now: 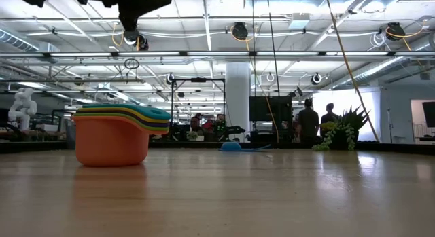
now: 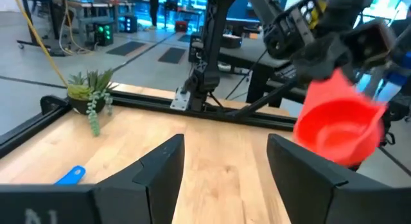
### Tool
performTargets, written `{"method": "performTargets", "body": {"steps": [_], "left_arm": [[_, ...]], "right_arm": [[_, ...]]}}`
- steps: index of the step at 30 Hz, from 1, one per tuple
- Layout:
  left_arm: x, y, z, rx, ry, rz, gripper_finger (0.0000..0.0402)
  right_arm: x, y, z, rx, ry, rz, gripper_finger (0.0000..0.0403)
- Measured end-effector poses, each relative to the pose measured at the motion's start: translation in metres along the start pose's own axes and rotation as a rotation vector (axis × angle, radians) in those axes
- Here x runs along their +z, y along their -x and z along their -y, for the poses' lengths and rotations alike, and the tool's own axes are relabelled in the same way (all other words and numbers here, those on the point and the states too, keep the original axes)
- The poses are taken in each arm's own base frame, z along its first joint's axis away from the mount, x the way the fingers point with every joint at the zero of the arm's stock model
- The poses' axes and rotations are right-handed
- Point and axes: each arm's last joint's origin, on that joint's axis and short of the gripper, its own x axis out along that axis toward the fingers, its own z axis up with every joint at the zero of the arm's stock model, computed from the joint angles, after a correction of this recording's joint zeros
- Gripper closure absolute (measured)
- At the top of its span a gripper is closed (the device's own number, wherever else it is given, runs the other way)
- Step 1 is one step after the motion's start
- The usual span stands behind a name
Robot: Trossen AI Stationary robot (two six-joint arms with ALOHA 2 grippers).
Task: Nest measuring cups in basket
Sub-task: Stack the red measuring cup on top of the light blue measuring cup
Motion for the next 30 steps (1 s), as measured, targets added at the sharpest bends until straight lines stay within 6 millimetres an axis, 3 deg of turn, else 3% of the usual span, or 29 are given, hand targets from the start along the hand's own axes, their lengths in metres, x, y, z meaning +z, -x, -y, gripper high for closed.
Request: {"method": "performTargets", "body": {"steps": [3,7,14,19,30], "left_arm": [[-0.008,0.002,-0.001,0.024,-0.021,-0.007,0.0177],[-0.003,0.008,-0.002,0.027,-0.019,0.027,0.0177],[0.004,0.017,0.002,-0.002,-0.056,0.063,0.0177],[-0.003,0.026,0.002,-0.014,-0.058,0.071,0.0177],[-0.020,0.044,-0.007,0.044,-0.029,0.083,0.0177]], "right_arm": [[0.008,-0.002,0.004,-0.001,-0.066,0.001,0.0403],[0.015,-0.007,0.003,-0.003,-0.121,-0.006,0.0403],[0.026,-0.035,-0.035,0.009,0.008,-0.042,0.0403],[0.034,-0.061,-0.050,-0.008,0.036,-0.074,0.0403],[0.012,-0.094,-0.077,0.017,0.210,-0.146,0.0403]]}}
